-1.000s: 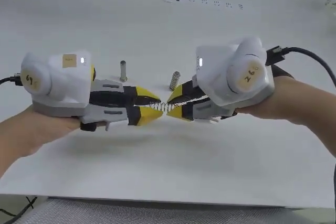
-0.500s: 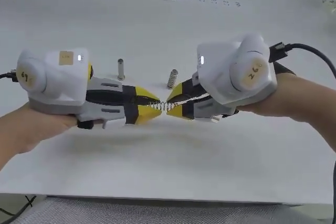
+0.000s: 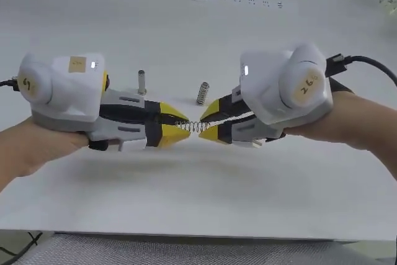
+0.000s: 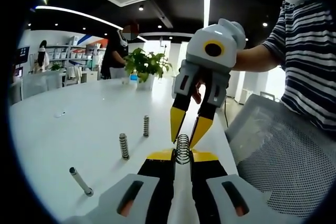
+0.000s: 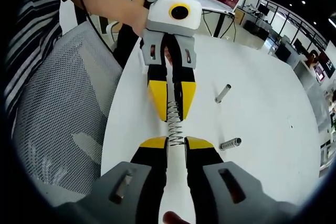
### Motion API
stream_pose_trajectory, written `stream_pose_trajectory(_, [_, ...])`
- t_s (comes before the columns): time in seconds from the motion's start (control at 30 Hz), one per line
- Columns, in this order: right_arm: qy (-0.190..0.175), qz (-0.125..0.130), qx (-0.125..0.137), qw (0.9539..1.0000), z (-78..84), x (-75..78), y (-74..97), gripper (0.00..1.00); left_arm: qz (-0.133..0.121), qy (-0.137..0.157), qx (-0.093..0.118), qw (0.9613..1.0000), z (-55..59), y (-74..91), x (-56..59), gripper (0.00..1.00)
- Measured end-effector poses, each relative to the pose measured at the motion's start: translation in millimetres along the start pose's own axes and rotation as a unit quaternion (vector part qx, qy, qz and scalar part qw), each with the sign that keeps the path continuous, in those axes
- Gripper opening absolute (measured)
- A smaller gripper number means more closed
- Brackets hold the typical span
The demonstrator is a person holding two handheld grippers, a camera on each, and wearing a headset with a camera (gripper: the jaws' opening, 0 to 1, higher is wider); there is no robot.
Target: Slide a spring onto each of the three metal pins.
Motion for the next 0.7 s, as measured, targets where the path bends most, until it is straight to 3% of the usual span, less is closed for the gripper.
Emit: stream_pose_trajectory(0.7, [0.025,0.002,0.016,0.9996,-8.1,-2.2,7.5,0.12,0.004,0.003,-0.011,0.9999,2.7,3.7,0.7,0.07])
Point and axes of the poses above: the centre of the closed fingertips' face, and the gripper's own axes: y roughly backward along the fingers, x roughly to its right, z roughly out of its underside, the point moved 4 cm from there along y, roughly backward along the fingers, and after that the axes turned 9 degrees about -z, right-handed, at the moved point
